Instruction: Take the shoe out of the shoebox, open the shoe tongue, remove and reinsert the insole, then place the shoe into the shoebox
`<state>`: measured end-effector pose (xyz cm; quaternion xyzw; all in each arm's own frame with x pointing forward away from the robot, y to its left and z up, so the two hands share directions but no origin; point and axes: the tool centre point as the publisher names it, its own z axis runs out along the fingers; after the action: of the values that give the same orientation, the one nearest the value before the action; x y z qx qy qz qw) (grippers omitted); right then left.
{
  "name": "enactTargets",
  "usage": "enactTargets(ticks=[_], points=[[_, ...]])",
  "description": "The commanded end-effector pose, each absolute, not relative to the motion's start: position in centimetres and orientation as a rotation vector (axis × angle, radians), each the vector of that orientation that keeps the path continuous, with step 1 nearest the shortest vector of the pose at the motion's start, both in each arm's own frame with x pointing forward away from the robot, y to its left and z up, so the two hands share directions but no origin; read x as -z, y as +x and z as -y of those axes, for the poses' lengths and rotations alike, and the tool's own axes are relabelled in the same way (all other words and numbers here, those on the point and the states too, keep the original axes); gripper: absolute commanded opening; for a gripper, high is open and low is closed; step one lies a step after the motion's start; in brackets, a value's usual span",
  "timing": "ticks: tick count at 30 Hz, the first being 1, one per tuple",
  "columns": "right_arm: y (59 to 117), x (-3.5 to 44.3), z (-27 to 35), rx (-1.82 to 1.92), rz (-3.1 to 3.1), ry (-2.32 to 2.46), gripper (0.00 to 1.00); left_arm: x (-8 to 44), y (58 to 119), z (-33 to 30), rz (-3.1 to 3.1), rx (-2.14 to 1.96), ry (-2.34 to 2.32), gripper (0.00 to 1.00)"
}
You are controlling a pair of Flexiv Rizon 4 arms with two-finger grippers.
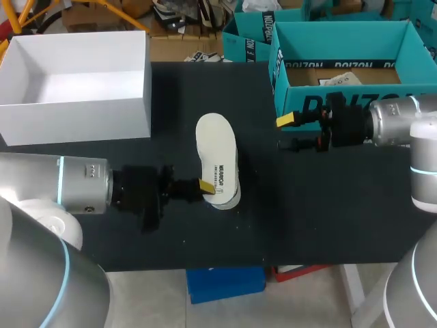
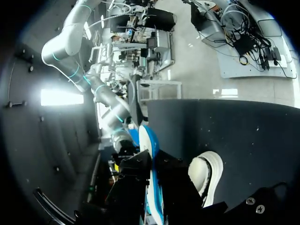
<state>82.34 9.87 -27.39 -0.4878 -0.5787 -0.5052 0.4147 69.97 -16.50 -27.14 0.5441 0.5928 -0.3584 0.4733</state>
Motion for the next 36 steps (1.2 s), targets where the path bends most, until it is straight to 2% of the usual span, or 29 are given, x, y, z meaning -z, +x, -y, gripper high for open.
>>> enactTargets(ticks=[1,10,36], points=[[82.3,27.5,-10.0,1.271,1.453,-1.229,1.0,27.3,71.3,16.9,-1.446,0.867,1.337,0.0],[82.3,27.5,-10.0,1.271,1.453,-1.229,1.0,27.4,73.3,17.0,-1.439,0.879,1.318,0.0],[82.3,27.5,-10.0,1.271,1.453,-1.229,1.0,27.5,73.1,16.9,-1.452,0.92,1.315,0.0]])
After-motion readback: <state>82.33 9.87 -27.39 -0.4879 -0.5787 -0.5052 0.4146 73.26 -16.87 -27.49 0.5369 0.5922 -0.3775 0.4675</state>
